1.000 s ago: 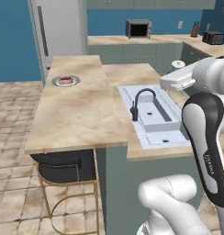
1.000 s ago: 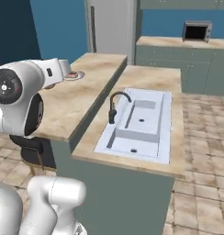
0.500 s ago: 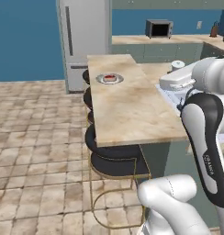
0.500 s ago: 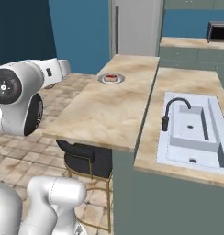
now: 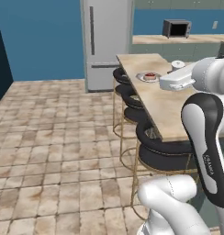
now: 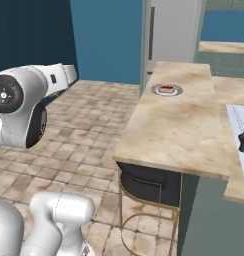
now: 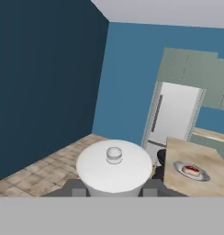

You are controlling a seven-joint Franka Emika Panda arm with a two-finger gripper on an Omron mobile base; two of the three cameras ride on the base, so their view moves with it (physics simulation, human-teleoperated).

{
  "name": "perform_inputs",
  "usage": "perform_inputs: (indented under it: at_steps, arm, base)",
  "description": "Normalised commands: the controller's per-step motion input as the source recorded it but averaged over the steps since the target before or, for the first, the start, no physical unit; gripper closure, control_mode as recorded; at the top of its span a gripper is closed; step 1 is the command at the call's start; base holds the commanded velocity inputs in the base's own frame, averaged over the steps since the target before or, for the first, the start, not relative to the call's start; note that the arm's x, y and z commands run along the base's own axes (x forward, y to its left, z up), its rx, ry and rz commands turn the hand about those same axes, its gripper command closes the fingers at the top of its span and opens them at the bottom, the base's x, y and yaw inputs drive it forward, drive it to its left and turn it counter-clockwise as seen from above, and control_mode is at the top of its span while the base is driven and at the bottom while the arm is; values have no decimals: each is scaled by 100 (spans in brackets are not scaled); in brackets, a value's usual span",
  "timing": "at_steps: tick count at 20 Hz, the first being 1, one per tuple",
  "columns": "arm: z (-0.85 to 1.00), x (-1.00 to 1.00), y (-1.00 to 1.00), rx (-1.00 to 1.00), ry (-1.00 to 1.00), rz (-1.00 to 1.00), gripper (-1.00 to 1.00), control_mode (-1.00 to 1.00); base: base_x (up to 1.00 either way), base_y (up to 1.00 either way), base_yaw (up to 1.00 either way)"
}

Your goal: Retrieve the shaker from the cabinet and place it next the steak on a plate on the dining table.

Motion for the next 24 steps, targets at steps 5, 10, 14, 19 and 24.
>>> perform_inputs:
  at_steps: [5, 10, 14, 19, 24]
  arm:
    - [0, 0, 0, 0, 0, 0, 100, 100]
    - [0, 0, 0, 0, 0, 0, 100, 100]
    - [0, 0, 0, 0, 0, 0, 100, 100]
    - [0, 0, 0, 0, 0, 0, 100, 100]
    - [0, 0, 0, 0, 0, 0, 100, 100]
  base:
    - [65, 67, -4]
    - [98, 49, -3]
    - [100, 29, -7]
    - [85, 6, -20]
    - [44, 0, -31]
